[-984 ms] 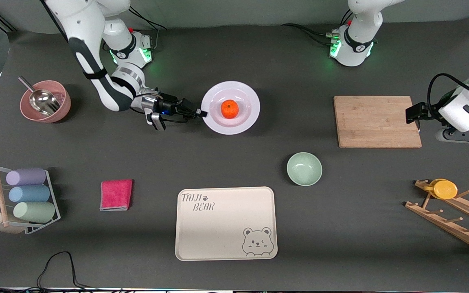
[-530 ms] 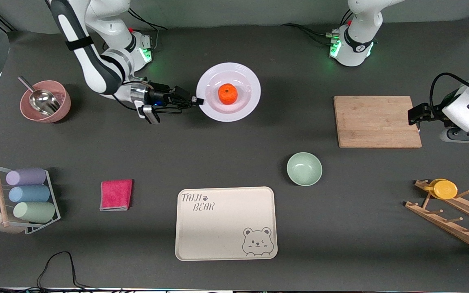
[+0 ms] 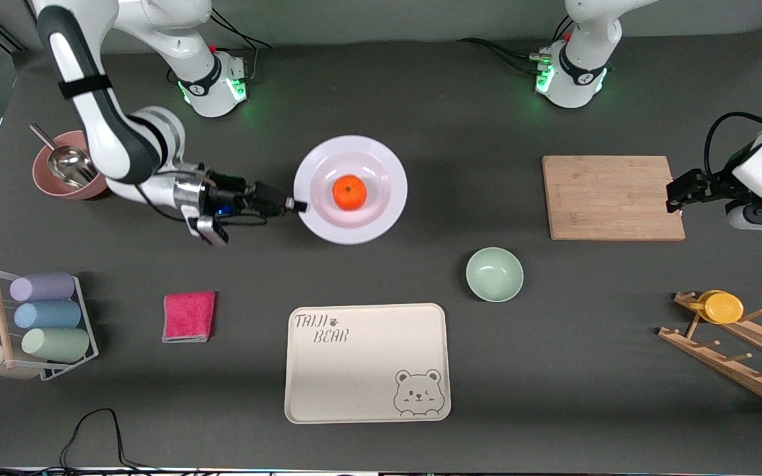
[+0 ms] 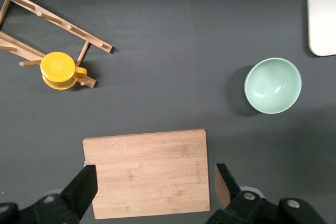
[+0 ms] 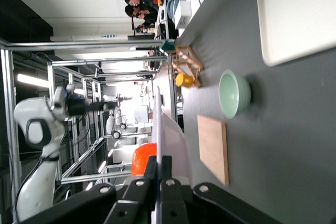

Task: Place orange and plate with both arms
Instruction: 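Carry the plate with the orange onto the bear tray, right gripper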

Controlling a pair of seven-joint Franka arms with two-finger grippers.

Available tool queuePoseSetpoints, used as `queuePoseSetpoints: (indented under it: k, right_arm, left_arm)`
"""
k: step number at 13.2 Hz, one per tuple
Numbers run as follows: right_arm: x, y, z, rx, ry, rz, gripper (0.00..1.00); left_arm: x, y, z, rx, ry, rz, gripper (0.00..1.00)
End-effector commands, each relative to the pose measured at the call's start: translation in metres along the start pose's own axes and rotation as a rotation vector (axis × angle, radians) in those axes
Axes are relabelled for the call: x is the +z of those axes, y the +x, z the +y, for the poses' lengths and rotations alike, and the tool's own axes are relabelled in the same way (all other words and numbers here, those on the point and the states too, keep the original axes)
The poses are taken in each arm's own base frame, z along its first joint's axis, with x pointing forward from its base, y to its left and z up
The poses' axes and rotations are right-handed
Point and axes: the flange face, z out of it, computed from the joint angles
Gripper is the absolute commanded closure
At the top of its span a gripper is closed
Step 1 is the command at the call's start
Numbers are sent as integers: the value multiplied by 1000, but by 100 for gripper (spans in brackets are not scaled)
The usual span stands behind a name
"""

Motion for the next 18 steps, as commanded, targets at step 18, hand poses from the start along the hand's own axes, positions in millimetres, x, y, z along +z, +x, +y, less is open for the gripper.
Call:
queuePoseSetpoints:
  k: [18]
  right_arm:
    - [86, 247, 126, -75, -66, 114, 100]
  left_arm:
    - [-18, -41, -19, -27, -33, 33, 0]
